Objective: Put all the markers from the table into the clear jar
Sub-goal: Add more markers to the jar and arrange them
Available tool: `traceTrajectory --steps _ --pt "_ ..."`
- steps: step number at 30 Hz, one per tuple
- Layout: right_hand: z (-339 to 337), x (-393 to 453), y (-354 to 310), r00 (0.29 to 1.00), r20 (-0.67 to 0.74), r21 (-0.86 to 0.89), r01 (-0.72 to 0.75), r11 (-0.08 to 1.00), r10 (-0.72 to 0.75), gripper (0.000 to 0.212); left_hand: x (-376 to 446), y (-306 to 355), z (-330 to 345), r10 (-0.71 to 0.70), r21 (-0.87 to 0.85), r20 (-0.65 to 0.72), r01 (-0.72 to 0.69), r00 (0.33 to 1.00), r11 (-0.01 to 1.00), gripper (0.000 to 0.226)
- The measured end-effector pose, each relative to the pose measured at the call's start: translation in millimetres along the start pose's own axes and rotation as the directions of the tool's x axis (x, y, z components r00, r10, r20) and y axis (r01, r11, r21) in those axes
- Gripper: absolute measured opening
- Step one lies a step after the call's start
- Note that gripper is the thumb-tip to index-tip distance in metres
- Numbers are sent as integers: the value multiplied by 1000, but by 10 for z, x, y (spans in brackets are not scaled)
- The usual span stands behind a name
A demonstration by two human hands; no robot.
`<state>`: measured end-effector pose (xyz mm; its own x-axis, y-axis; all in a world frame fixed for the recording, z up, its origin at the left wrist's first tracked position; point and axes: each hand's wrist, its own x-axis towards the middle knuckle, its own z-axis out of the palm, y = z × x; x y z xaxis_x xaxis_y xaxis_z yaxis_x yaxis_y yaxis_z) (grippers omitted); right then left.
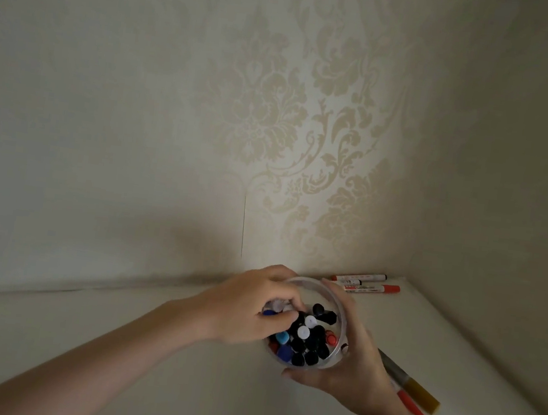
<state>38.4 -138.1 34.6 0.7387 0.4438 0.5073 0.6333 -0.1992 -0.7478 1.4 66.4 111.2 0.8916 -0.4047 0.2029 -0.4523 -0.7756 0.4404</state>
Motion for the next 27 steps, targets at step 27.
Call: traceTrajectory --steps 27 --pt "35 3 27 994 -73 6 -82 997 82 111 110 100 5 279 537 -205 -131 938 834 33"
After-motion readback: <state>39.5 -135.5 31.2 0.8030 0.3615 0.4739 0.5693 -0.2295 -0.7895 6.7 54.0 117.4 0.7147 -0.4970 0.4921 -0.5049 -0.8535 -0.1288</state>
